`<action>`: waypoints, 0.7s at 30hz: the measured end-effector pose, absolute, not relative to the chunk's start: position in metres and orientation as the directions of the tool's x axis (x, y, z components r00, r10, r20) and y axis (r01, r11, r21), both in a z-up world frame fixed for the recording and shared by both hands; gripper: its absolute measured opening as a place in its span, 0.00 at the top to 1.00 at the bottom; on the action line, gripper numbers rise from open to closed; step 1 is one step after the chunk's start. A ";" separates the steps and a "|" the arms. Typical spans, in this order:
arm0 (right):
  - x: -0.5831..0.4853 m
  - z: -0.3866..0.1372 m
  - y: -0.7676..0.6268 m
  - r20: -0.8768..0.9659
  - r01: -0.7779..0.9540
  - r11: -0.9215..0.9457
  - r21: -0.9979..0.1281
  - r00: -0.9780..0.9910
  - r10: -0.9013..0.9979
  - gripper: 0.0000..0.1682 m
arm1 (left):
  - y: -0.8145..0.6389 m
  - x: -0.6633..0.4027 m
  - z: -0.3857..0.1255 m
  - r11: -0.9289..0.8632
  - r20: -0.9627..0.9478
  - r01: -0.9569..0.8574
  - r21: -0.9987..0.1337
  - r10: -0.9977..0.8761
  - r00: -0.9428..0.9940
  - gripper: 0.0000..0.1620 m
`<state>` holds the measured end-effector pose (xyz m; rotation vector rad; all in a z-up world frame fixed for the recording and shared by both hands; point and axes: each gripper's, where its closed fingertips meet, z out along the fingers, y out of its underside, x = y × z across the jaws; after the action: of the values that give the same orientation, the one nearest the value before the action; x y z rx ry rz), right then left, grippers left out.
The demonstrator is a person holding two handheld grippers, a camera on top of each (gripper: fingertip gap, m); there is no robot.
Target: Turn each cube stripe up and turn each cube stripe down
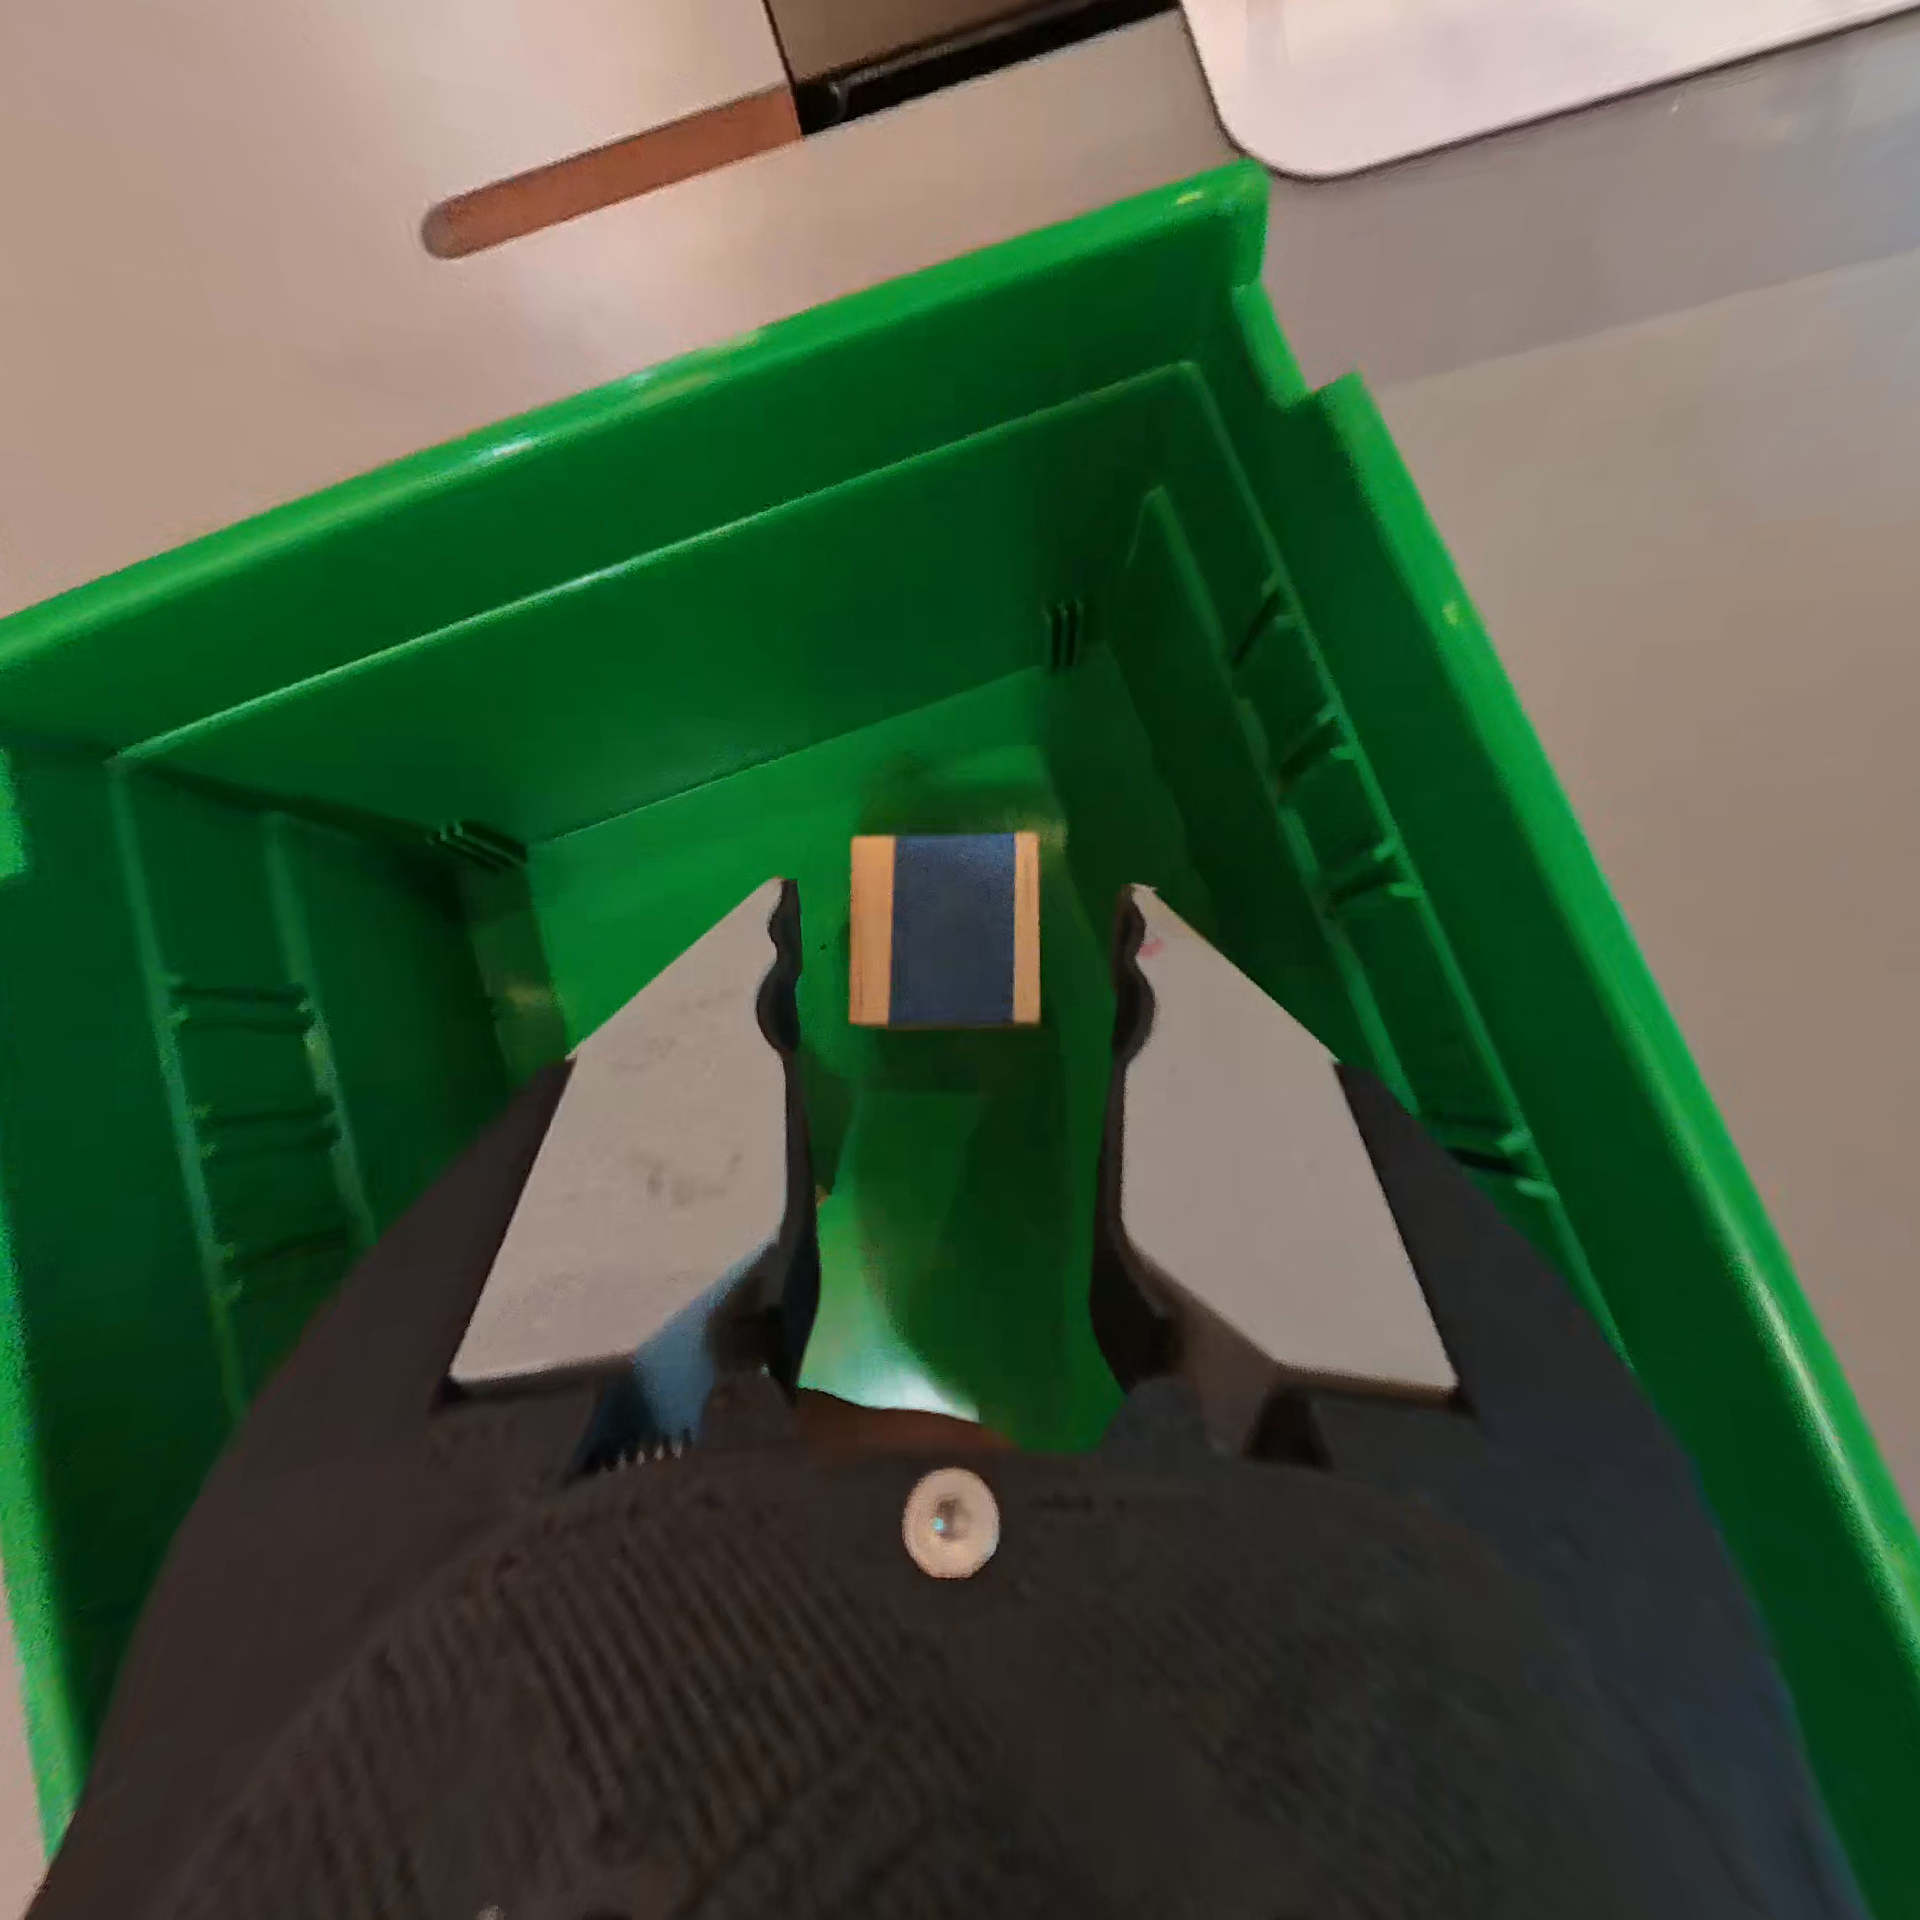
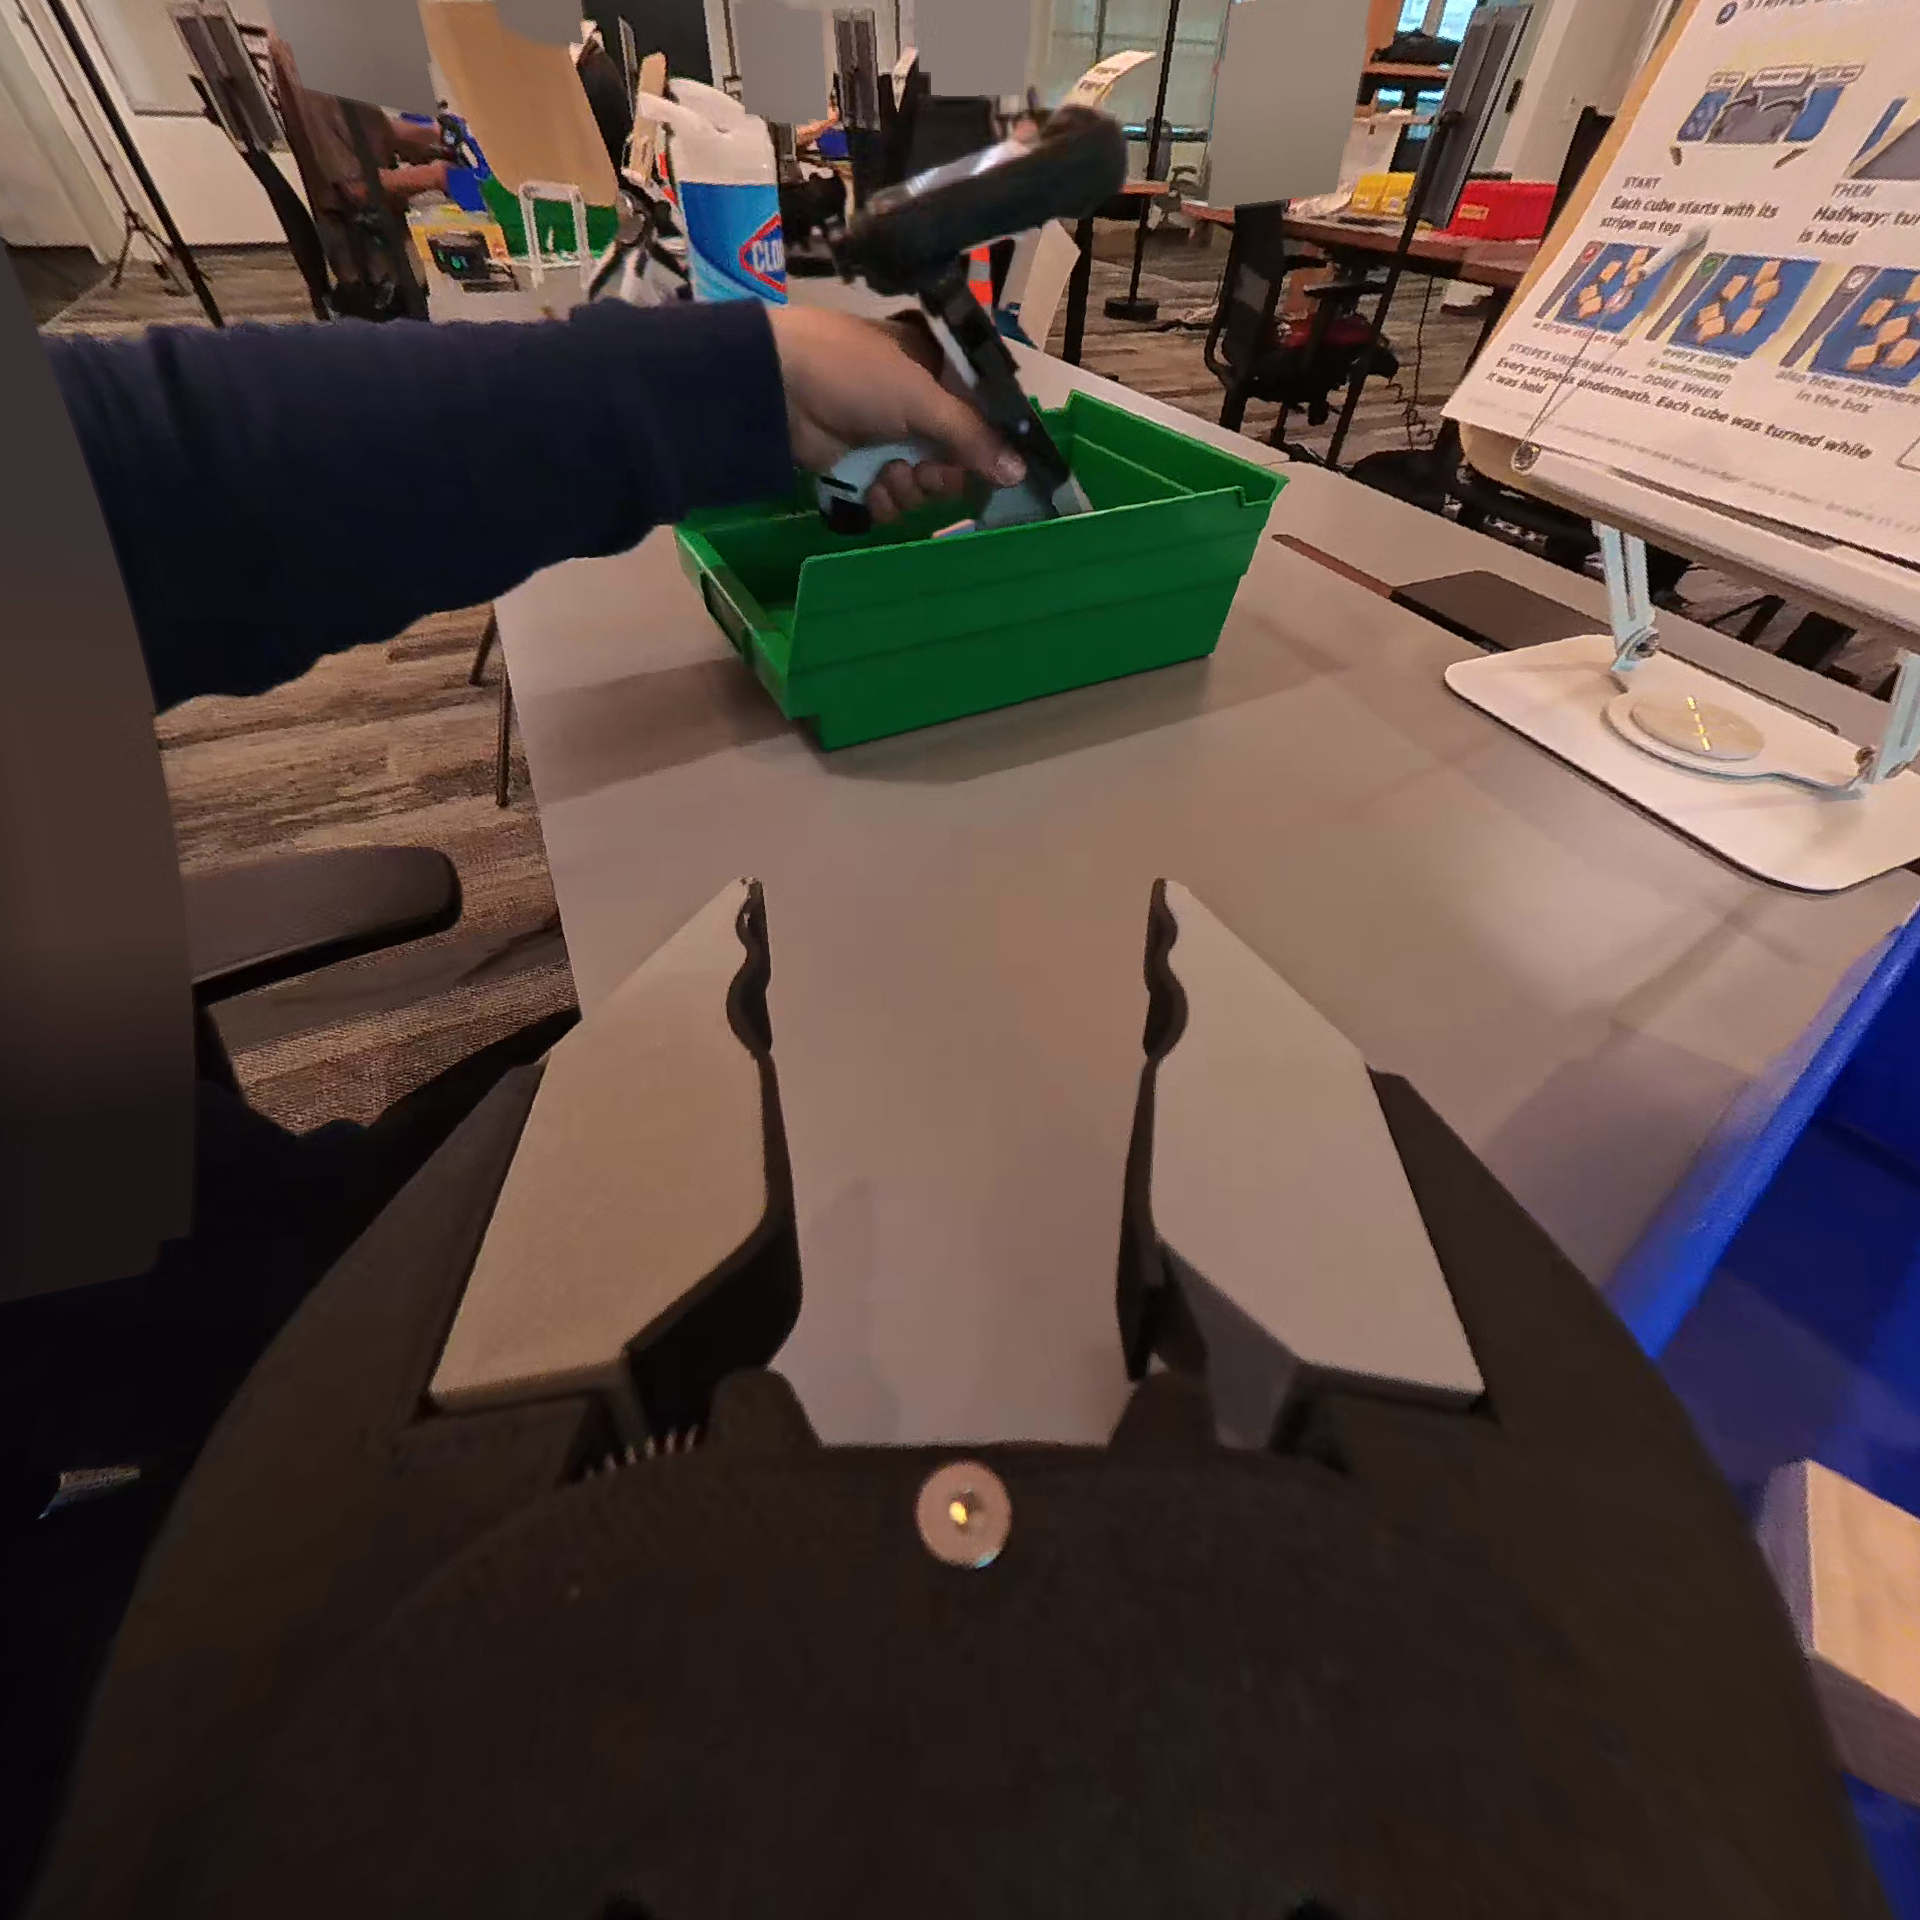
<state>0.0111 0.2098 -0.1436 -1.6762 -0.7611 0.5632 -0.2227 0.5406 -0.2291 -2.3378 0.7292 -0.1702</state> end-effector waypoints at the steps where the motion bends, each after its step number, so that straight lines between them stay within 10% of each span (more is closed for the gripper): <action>1: 0.011 -0.144 0.208 0.029 0.193 -0.140 -0.971 0.680 0.733 0.58 | 0.544 -0.221 -0.234 -0.617 -0.096 -0.482 -0.622 -0.551 0.829 0.64; 11: 0.001 -0.120 0.190 0.091 0.229 -0.110 -0.967 0.715 0.694 0.59 | 0.551 -0.225 -0.247 -0.550 -0.273 -0.598 -0.584 -0.560 0.782 0.73; 21: -0.015 -0.090 0.197 0.031 0.195 -0.172 -0.966 0.743 0.669 0.62 | 0.339 -0.164 -0.041 0.201 -0.242 -0.135 -0.970 -0.770 0.591 0.74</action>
<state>-0.0155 0.1973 -0.0900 -1.7282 -0.6863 0.4848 -0.1636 0.3394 -0.0414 -1.3205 0.8688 -0.5315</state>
